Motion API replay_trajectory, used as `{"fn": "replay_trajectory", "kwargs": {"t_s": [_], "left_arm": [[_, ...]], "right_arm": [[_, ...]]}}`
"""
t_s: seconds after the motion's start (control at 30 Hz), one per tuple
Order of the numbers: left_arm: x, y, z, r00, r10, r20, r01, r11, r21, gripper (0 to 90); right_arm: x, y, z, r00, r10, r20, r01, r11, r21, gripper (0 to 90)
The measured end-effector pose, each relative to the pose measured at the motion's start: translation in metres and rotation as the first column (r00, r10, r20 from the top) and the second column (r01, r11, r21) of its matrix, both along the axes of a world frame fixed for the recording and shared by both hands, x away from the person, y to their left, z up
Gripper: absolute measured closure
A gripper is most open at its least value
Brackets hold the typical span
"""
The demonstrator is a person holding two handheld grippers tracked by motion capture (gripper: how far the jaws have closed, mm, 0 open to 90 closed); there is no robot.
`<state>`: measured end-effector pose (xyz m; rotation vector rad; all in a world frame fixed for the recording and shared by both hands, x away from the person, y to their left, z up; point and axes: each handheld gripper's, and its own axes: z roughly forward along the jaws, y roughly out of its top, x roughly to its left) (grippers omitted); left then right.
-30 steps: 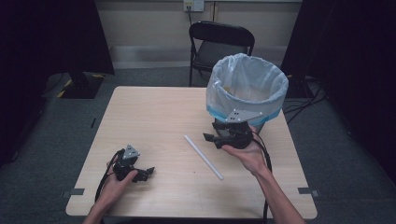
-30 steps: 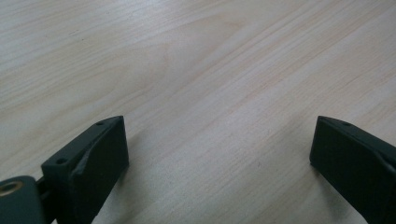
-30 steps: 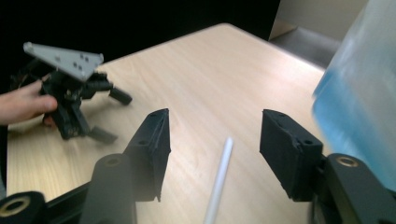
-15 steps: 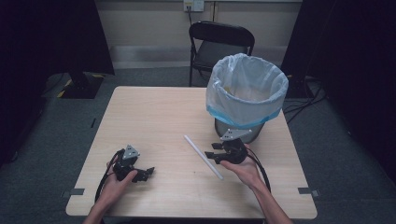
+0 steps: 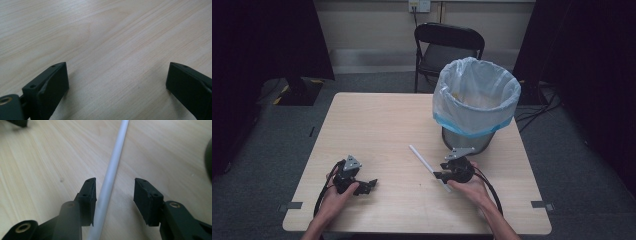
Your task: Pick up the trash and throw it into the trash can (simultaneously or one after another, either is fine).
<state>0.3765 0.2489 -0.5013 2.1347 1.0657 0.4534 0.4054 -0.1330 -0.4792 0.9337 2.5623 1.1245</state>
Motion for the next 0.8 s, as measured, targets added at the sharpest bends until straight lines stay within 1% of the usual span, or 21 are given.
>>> {"fn": "replay_trajectory", "kwargs": {"t_s": [0.07, 0.1, 0.13, 0.2, 0.27, 0.37, 0.4, 0.43, 0.6, 0.67, 0.8], "left_arm": [[0.000, 0.000, 0.000, 1.0000, -0.002, 0.001, 0.002, 1.0000, 0.003, 3.9], [0.000, 0.000, 0.000, 1.0000, -0.001, 0.002, 0.001, 1.0000, 0.003, 3.9], [0.000, 0.000, 0.000, 1.0000, -0.001, 0.002, 0.001, 1.0000, 0.003, 3.9], [0.000, 0.000, 0.000, 1.0000, -0.001, 0.001, 0.001, 1.0000, 0.003, 3.9], [0.000, 0.000, 0.000, 1.0000, 0.000, 0.000, 0.000, 1.0000, 0.000, 3.9], [0.000, 0.000, 0.000, 1.0000, -0.004, 0.003, 0.004, 1.0000, 0.006, 3.9], [0.000, 0.000, 0.000, 1.0000, -0.001, 0.002, 0.001, 1.0000, 0.003, 3.9], [0.000, 0.000, 0.000, 1.0000, -0.002, 0.002, 0.002, 1.0000, 0.003, 3.9], [0.000, -0.001, 0.000, 1.0000, 0.002, 0.000, -0.002, 1.0000, -0.003, 3.6], [0.000, -0.001, 0.000, 1.0000, 0.002, 0.000, -0.002, 1.0000, -0.003, 3.6], [0.000, 0.000, 0.000, 1.0000, 0.000, 0.000, 0.000, 1.0000, 0.001, 3.6]], "right_arm": [[0.000, 0.001, -0.005, 1.0000, 0.007, -0.006, -0.007, 1.000, -0.011, 55.2], [-0.002, 0.002, -0.006, 1.0000, 0.006, -0.001, -0.006, 0.999, -0.031, 55.2], [-0.002, 0.003, -0.008, 0.9999, 0.009, 0.006, -0.009, 0.999, -0.042, 55.7], [-0.003, 0.004, -0.009, 0.9999, 0.011, 0.008, -0.010, 0.999, -0.042, 56.5], [-0.005, 0.005, -0.009, 0.9996, 0.023, 0.018, -0.022, 0.998, -0.055, 60.6], [-0.009, 0.008, -0.008, 0.9976, 0.055, 0.042, -0.052, 0.995, -0.080, 70.6], [-0.010, 0.009, -0.008, 0.9971, 0.067, 0.037, -0.064, 0.995, -0.078, 74.2], [-0.011, 0.010, -0.008, 0.9963, 0.077, 0.039, -0.073, 0.994, -0.083, 74.8], [-0.011, 0.009, -0.008, 0.9968, 0.077, 0.022, -0.075, 0.995, -0.070, 79.5], [-0.011, 0.009, -0.008, 0.9976, 0.067, 0.015, -0.066, 0.996, -0.060, 79.7], [-0.011, 0.009, -0.009, 0.9982, 0.056, 0.019, -0.055, 0.997, -0.055, 80.2]]}}
